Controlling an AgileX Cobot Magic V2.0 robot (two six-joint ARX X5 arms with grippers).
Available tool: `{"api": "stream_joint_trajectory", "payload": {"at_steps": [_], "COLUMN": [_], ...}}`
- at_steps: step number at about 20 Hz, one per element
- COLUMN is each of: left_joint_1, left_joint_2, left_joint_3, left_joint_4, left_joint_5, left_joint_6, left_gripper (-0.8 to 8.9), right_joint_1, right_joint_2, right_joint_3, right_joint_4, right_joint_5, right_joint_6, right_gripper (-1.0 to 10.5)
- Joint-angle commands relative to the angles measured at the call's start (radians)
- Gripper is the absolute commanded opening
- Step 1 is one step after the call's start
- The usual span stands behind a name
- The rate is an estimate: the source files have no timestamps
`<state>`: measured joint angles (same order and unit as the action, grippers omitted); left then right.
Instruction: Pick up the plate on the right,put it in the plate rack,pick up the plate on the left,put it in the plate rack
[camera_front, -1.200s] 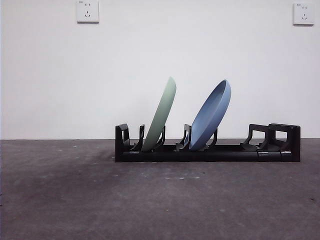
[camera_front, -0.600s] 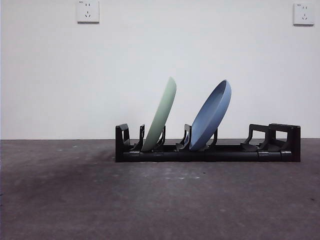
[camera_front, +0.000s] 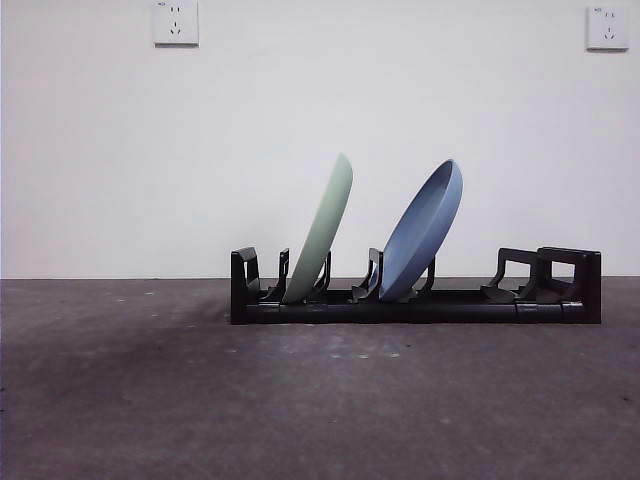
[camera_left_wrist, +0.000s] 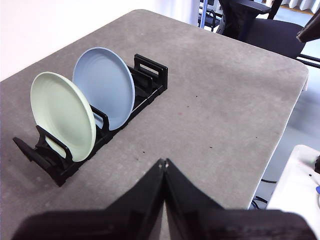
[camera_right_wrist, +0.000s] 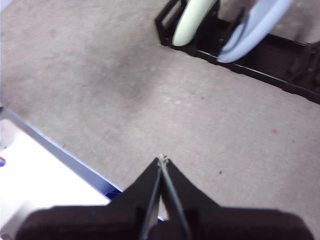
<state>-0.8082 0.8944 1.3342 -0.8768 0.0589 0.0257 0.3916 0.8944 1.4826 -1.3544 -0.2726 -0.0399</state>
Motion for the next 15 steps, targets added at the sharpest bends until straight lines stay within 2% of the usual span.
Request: {"api": "stream_joint_trajectory", "payload": {"at_steps": [1,11,13,15], "left_joint_1": [-0.002,-0.002,0.0,0.001], "left_joint_2": [-0.002,0.009,0.009,0.009], "left_joint_3": [-0.003,-0.003,-0.003,-0.003], "left_joint_4": [0.002,-0.01,-0.008,0.021], "left_joint_5": [0.0,-0.012,-0.042,-0.128], "left_joint_6": [0.004,0.009,0.002,0.014], "left_gripper": [-0.03,-0.03,-0.03,-0.03], "right_joint_1": [0.001,0.001,0.001,0.001], "right_joint_2": [0.0,0.083,0.112,0.143], "right_joint_3": [-0.008,-0.006,-0.006,-0.006], "right_joint_4": [-0.023,-0.023,-0.023,-0.023], "right_joint_5": [0.004,0.092,0.124,0.151], "right_joint_6": [0.029,0.029,0.029,0.029], "right_gripper": [0.0,0.0,0.0,0.0]}}
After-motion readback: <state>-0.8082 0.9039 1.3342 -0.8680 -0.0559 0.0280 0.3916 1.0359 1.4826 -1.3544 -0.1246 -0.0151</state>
